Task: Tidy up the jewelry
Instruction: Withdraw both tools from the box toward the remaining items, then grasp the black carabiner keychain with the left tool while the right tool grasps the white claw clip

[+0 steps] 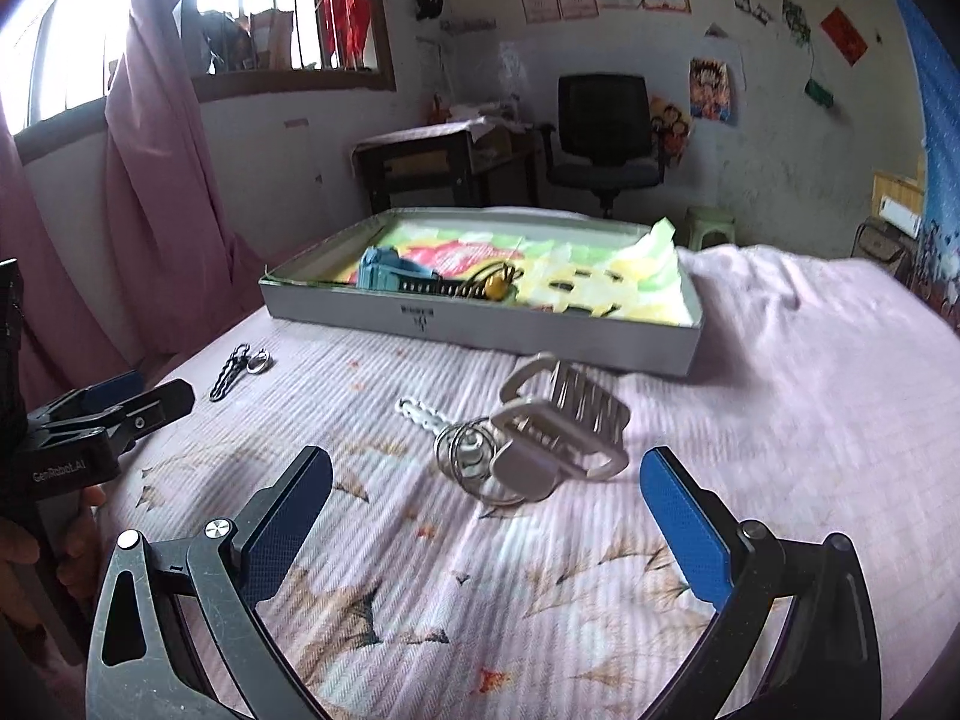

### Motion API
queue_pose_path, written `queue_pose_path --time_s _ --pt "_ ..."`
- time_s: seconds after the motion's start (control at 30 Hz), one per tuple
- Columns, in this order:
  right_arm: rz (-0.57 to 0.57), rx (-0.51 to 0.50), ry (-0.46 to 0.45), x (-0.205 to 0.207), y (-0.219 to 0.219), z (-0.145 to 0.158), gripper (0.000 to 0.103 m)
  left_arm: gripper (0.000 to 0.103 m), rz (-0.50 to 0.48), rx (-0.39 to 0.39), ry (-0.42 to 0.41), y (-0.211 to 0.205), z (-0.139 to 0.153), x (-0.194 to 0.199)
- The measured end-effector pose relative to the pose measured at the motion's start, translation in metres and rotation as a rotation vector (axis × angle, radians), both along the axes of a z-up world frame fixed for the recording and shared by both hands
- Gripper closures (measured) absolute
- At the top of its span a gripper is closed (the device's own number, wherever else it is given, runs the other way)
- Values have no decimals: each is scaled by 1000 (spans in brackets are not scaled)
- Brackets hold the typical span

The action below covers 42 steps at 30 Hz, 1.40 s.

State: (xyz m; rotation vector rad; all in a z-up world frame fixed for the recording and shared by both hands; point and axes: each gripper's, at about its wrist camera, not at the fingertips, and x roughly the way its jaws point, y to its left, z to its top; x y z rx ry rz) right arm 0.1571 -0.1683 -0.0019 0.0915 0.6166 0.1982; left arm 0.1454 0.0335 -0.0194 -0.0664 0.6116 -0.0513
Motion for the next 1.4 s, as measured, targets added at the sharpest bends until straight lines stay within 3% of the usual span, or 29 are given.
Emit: queue_pose_path --time_s 0.2,0.27,0.43,0.5,0.63,0.8,0.87,1.03,1.17,1.4 --pt "9 48 59 6 -4 -12 3 0 -15 1 35 -2 -3 10" --pt "-1 60 66 8 -6 -14 9 2 -19 -4 34 -3 -2 13" --pt "-49 87 95 19 -14 -19 12 20 -26 -15 56 -4 -1 28" --pt "-65 95 101 25 -17 -20 12 32 -26 -22 89 -5 -5 37" --pt "-86 113 102 39 -20 -19 12 38 -19 -26 120 -6 -11 44" --pt "-93 128 134 54 -21 -25 21 53 -9 -40 124 -5 -12 47" --pt "-95 131 149 58 -20 -29 30 58 -8 -41 122 -4 -13 47" --pt "-96 123 174 63 -18 -36 44 81 -38 -23 114 -10 -14 44" --pt "-97 122 166 63 -18 -38 44 94 -68 -35 101 -12 -15 40" --pt "-94 119 145 60 -18 -39 45 98 -75 -59 103 -10 -16 41"
